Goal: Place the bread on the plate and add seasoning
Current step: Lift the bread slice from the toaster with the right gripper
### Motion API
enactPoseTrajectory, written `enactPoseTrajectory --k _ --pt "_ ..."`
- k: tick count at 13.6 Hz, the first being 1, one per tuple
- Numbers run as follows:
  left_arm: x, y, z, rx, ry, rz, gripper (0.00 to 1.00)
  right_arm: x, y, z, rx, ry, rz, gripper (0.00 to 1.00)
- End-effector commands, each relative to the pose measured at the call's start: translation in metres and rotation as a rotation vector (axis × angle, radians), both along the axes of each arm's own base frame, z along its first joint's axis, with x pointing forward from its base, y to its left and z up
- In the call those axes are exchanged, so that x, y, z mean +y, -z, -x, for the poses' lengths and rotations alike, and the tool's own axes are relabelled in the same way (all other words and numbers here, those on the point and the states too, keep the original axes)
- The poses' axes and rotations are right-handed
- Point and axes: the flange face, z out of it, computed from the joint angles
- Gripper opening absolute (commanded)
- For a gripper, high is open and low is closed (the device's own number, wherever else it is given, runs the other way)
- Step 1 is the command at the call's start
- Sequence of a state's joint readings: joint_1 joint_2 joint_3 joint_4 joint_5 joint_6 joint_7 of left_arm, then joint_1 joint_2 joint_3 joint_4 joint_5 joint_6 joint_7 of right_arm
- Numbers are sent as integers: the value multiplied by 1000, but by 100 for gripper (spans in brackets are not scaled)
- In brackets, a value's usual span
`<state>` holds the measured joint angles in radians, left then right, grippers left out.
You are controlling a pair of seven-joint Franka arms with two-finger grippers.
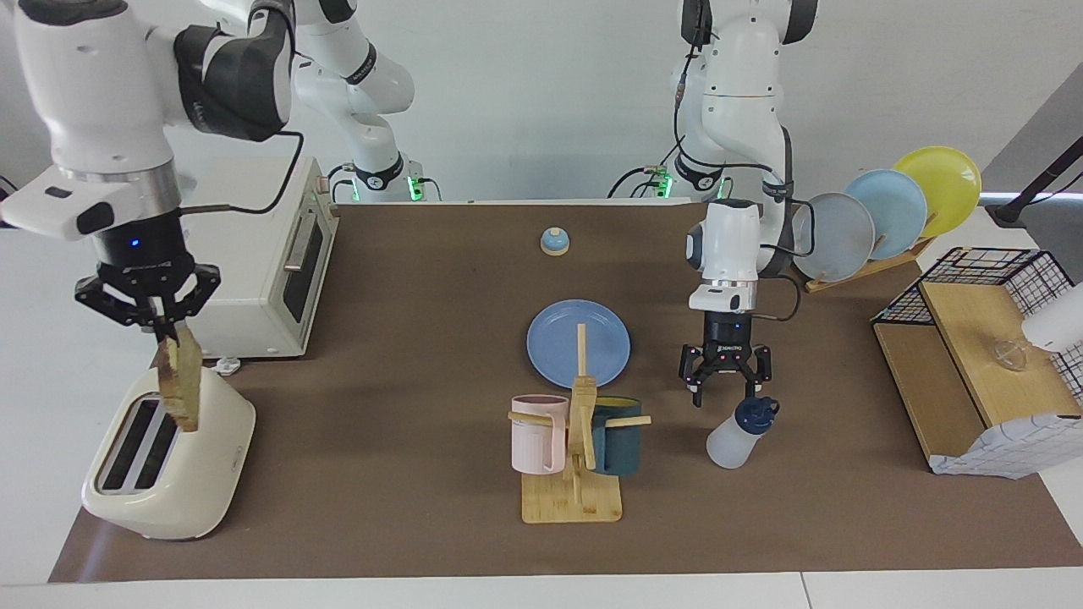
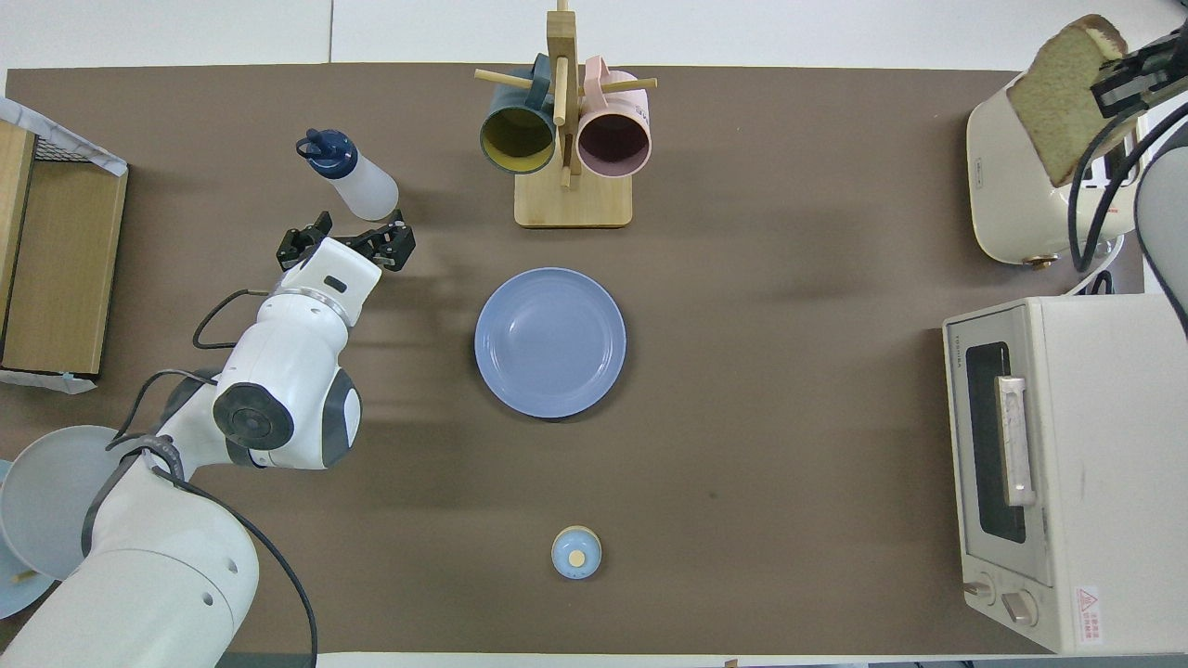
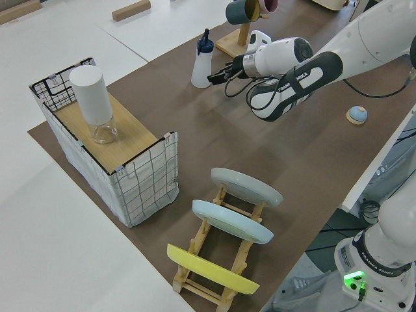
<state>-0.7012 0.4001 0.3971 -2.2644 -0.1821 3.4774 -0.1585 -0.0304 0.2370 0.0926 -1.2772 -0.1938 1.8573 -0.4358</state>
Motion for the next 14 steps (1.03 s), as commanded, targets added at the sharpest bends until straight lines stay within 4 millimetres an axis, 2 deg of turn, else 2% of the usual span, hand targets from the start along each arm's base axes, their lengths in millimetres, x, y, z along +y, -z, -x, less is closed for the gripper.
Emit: enactPoseTrajectory --k 1,3,5,7,9,11,14 --pt "-1 -13 -17 -58 -37 20 100 54 -25 22 -6 -14 -137 0" --pt "-13 4 -22 -51 -33 5 100 72 -22 31 45 107 -323 0" --pt "-10 4 -26 -59 -51 5 100 100 -12 46 121 221 -488 0" --pt "-10 3 -29 -64 -53 6 100 147 3 69 165 280 -513 0" --pt "-10 -6 -38 -90 -53 9 100 196 18 92 161 343 -548 0" --pt "-5 -5 -42 -93 -61 4 100 227 40 113 118 379 -593 0" --pt "-4 -5 -47 -100 -62 1 100 279 73 135 136 384 -618 0"
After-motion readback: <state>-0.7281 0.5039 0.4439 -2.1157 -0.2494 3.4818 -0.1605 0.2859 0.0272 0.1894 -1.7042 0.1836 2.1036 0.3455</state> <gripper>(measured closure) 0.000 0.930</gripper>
